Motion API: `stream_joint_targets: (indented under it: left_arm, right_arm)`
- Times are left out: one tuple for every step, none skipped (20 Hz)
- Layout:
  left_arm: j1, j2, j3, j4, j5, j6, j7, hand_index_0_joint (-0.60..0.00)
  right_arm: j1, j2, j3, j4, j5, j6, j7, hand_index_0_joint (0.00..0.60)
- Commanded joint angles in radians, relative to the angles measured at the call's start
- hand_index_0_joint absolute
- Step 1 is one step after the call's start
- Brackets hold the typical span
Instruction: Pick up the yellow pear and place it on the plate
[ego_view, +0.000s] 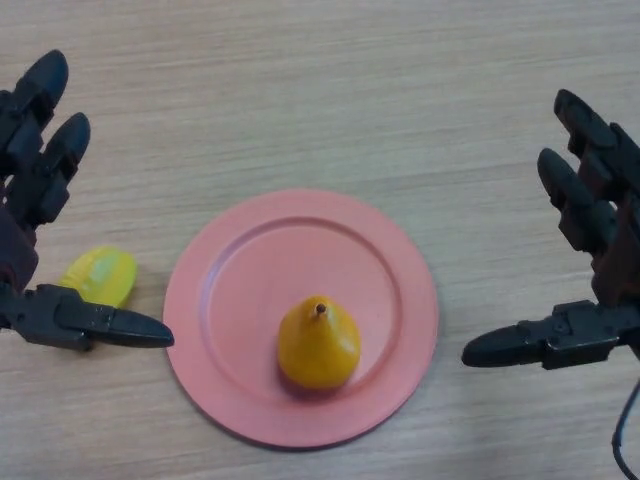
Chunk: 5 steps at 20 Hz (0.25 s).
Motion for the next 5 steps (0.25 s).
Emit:
stream_joint_targets:
  left_arm:
    - [-0.029, 0.041, 0.055, -0.046, -0.016, -0.086, -0.025, 0.0]
    - [-0.033, 0.045, 0.058, -0.047, -0.02, -0.074, -0.026, 0.0]
    - [-0.039, 0.049, 0.062, -0.046, -0.023, -0.065, -0.028, 0.0]
    - [-0.041, 0.049, 0.058, -0.041, -0.02, -0.07, -0.028, 0.0]
    - [-0.04, 0.046, 0.052, -0.036, -0.018, -0.079, -0.029, 0.0]
  right_arm:
    - [-0.01, -0.031, -0.08, -0.094, 0.02, -0.052, 0.026, 0.0]
    - [-0.011, -0.033, -0.092, -0.106, 0.025, -0.027, 0.028, 0.0]
    - [-0.017, -0.036, -0.106, -0.123, 0.029, 0.004, 0.027, 0.0]
    - [-0.022, -0.037, -0.108, -0.127, 0.024, 0.006, 0.025, 0.0]
    - [-0.026, -0.04, -0.102, -0.13, 0.007, 0.004, 0.025, 0.0]
